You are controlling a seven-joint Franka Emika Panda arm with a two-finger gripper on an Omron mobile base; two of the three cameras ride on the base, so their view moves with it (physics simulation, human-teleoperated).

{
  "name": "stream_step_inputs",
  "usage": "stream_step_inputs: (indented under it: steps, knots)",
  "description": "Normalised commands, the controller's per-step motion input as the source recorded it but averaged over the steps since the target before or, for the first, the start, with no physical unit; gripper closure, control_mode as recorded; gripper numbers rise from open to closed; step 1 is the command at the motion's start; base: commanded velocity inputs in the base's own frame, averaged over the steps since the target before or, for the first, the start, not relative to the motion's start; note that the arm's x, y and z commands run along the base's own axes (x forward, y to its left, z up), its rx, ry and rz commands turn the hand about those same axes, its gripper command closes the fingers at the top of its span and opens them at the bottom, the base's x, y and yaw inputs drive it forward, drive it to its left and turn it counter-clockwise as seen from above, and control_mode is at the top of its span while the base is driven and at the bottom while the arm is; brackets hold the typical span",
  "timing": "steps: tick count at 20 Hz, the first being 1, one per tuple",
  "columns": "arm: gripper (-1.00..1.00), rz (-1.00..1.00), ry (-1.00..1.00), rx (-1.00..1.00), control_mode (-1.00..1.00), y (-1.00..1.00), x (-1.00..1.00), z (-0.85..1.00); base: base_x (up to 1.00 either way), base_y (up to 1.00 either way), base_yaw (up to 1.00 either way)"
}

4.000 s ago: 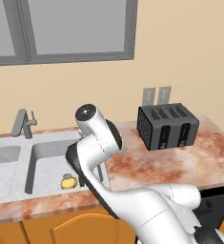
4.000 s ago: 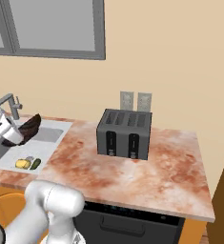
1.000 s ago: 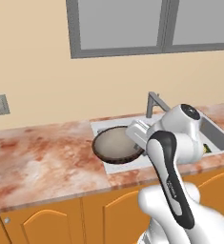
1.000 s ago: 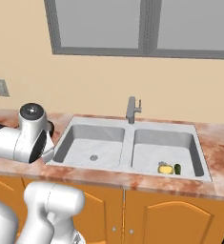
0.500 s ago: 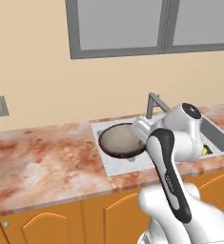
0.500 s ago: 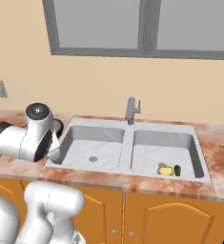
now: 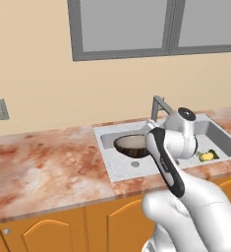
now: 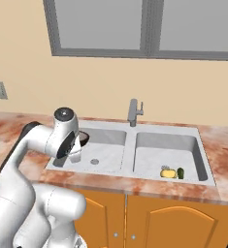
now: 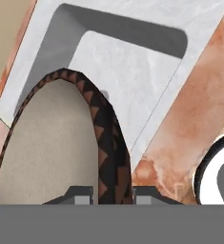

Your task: Dump the squash and potato from the bowl so the bowl can be washed. Place the bowl in the sink after clearing the leftovers.

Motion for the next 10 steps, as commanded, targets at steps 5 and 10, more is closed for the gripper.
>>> stream_step_inputs:
  steps: [5, 10]
  knots:
    - [1.0, -0.08, 0.16, 0.0, -1.0, -0.27, 0.52, -0.34, 0.0, 0.0, 0.0]
    - [1.0, 0.0, 0.01, -0.1, -1.0, 0.01, 0.18, -0.28, 0.0, 0.0, 0.0]
